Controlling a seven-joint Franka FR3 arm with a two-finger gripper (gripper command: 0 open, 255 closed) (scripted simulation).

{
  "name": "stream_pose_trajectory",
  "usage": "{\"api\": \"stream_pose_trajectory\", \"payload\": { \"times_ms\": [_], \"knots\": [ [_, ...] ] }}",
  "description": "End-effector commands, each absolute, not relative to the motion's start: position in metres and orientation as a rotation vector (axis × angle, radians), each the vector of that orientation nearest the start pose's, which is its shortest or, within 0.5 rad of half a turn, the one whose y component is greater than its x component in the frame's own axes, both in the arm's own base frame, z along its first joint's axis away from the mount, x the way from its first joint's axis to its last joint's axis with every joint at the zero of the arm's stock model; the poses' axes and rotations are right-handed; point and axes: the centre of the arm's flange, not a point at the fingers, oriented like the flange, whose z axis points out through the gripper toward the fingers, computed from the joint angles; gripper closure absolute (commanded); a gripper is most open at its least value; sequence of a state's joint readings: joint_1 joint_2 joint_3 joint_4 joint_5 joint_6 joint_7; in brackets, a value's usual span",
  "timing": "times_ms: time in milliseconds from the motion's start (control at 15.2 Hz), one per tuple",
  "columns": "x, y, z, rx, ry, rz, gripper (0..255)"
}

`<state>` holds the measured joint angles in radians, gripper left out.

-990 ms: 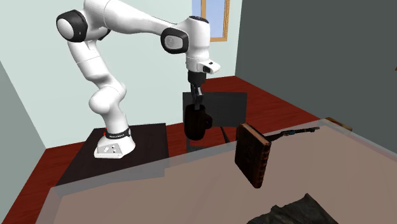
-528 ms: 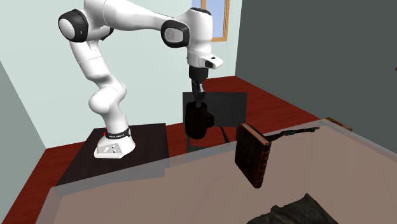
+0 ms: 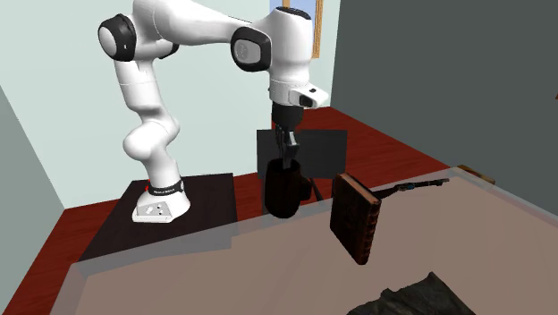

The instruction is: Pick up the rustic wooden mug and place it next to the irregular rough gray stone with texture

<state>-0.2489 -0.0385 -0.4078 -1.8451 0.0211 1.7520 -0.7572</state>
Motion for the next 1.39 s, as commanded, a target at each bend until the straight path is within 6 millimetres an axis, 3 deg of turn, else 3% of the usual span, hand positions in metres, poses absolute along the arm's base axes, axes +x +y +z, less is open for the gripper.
{"api": "stream_pose_trajectory", "payload": {
  "times_ms": [0,792,1320],
  "knots": [
    [0.431,-0.36,0.529,-3.074,-0.152,0.032,255],
    [0.439,-0.52,0.53,-3.074,-0.152,0.032,255],
    [0.439,-0.52,0.488,-3.074,-0.152,0.032,255]
  ]
}}
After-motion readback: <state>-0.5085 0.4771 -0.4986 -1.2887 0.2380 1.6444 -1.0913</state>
